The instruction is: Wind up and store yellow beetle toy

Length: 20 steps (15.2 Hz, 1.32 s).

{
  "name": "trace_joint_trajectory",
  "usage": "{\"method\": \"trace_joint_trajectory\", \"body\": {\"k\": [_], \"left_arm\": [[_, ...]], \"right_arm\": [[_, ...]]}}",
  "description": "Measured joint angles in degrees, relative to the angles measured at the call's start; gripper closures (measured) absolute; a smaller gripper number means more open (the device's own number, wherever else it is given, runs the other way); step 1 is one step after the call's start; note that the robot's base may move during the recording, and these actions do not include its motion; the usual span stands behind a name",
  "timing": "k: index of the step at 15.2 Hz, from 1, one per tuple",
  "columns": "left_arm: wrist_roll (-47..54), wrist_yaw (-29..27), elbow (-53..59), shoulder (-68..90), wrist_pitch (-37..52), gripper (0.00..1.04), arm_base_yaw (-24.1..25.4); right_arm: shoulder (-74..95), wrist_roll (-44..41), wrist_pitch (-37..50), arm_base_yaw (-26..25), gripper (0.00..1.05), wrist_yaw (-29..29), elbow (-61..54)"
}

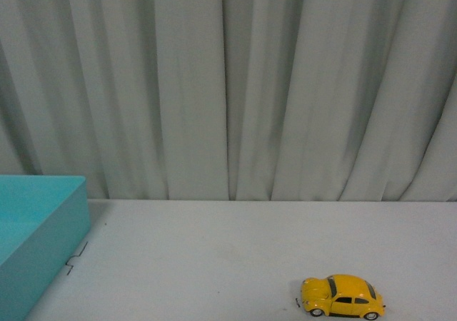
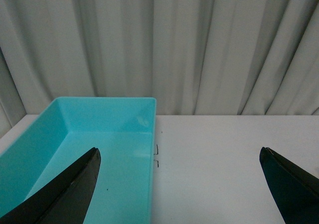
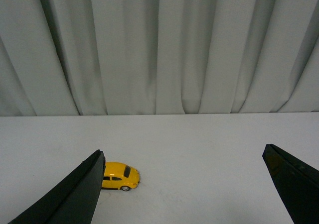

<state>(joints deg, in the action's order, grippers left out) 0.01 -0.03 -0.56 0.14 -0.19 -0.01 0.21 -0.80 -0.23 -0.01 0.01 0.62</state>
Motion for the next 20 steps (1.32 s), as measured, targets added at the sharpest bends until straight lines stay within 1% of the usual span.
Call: {"method": "trace_joint_trajectory", "body": {"k": [20], "left_arm": [[0.0, 0.0, 0.0, 0.0, 0.0, 0.07, 0.0]], "right_arm": [[0.0, 0.0, 0.0, 0.0, 0.07, 0.0, 0.0]]}}
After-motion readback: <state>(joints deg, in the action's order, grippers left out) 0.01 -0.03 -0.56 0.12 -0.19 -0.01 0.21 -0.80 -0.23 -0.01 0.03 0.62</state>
